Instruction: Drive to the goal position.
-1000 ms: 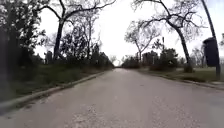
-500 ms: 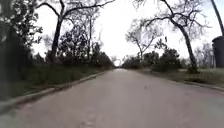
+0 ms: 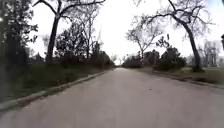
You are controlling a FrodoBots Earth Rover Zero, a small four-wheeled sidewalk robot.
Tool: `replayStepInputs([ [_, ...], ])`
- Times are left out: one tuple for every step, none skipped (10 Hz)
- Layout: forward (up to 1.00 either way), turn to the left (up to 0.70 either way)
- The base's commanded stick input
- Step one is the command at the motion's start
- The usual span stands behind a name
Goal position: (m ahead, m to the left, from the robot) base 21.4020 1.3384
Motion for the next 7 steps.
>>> replayStepInputs([
  [0.7,-0.02],
  [0.7,-0.27],
  [0.7,-0.27],
  [0.7,-0.27],
  [0.7,-0.05],
  [0.7,0.0],
  [0.7,-0.26],
])
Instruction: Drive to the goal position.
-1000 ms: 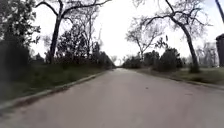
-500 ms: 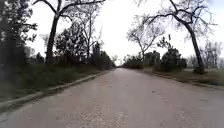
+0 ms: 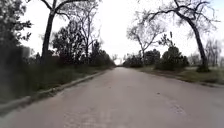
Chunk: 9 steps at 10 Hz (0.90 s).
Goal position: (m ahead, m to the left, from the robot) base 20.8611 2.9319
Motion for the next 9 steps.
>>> replayStepInputs([
  [0.7,-0.27],
  [0.7,-0.27],
  [0.7,-0.03],
  [0.7,0.0],
  [0.7,0.0],
  [0.7,0.0],
  [0.7,0.0],
  [0.7,0.0],
  [0.7,0.0],
])
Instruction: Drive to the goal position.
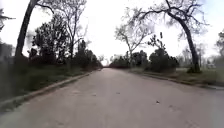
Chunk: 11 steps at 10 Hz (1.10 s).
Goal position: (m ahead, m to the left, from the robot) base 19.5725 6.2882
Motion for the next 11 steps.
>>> replayStepInputs([
  [0.7,0.0],
  [0.7,0.0],
  [0.7,0.0],
  [0.7,0.0],
  [0.7,0.0],
  [0.7,0.0],
  [0.7,0.0],
  [0.7,0.0],
  [0.7,0.0],
  [0.7,0.0],
  [0.7,0.0],
])
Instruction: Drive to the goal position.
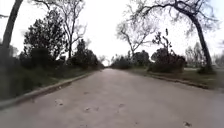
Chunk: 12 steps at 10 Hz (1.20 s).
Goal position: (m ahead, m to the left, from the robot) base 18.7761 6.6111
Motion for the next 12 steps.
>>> replayStepInputs([
  [0.7,0.0],
  [0.7,0.0],
  [0.7,0.0],
  [0.7,0.0],
  [0.7,0.0],
  [0.7,0.0],
  [0.7,0.0],
  [0.7,0.0],
  [0.7,0.0],
  [0.7,0.0],
  [0.7,0.0],
  [0.7,0.0],
])
